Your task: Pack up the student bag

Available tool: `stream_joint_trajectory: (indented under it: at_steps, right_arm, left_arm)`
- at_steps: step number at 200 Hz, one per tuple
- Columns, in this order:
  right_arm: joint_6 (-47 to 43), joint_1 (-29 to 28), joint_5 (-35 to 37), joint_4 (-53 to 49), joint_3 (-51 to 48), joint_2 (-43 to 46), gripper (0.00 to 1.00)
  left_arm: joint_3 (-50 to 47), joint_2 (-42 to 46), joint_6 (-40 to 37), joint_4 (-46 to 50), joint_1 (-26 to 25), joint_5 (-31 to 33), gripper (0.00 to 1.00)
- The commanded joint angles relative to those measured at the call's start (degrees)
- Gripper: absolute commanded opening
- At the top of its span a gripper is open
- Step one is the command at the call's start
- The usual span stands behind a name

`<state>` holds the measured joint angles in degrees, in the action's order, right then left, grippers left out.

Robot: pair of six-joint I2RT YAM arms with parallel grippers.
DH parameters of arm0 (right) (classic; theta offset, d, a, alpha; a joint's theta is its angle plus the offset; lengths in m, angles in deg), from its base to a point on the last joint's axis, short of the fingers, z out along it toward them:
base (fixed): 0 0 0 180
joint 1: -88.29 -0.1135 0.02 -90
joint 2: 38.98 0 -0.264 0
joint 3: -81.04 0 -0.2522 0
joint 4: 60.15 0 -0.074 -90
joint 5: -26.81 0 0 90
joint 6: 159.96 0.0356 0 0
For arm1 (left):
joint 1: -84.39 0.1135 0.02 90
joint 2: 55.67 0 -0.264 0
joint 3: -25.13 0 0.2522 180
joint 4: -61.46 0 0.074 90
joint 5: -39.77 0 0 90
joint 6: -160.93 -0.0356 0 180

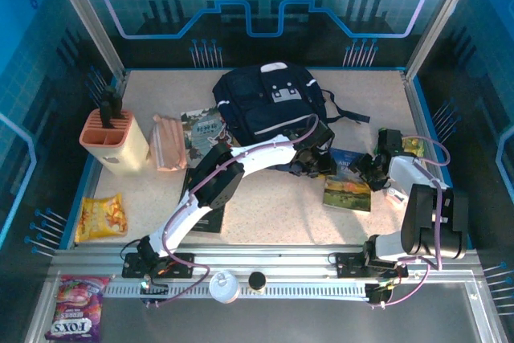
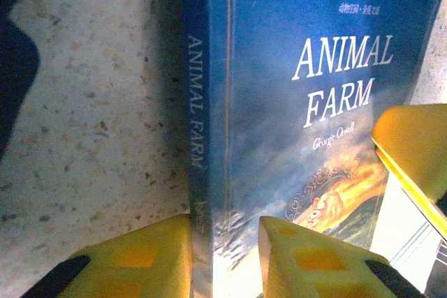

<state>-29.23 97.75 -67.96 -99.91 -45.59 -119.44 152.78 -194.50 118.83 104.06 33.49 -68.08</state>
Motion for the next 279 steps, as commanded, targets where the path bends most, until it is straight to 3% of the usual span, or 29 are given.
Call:
stream_joint_trajectory:
  at_steps: [1,66,138,183,206,248,279]
  right_arm:
    - [2.13,0.57,-0.94,-0.72,-3.08,-0.87,0.62]
    - [2.05,1.42,-3.71,0.94,-4.63,0.31,0.57]
    - [1.68,2.33,-8.17,4.24,-5.14,0.26,0.56]
    - [1.95,2.59,-7.02,2.43,-4.09,2.20,0.56]
    - [2.40,2.54,-6.46,1.16,-3.33,5.05,0.58]
    - [1.56,2.72,-14.76,3.14,-0.36,12.11,0.65]
    - [5.66,2.68,-23.28,8.99,0.90,15.01,0.72]
  left_arm:
    - [-1.21,7.13,-0.53,-5.90,-1.55,-4.83,0.29]
    - [-3.83,6.44,2.66,-10.50,-2.39,-5.01,0.25]
    - [5.12,0.59,1.56,-5.24,-2.63,-4.04,0.26]
    - [8.02,-0.24,0.11,-3.30,-2.43,-2.79,0.12]
    - [7.22,2.22,-2.17,-2.92,-1.70,-1.27,0.00]
    - [-0.14,12.84,-3.61,-4.49,2.07,1.99,0.00]
    - [-9.24,21.85,-2.38,-9.11,6.72,1.97,0.00]
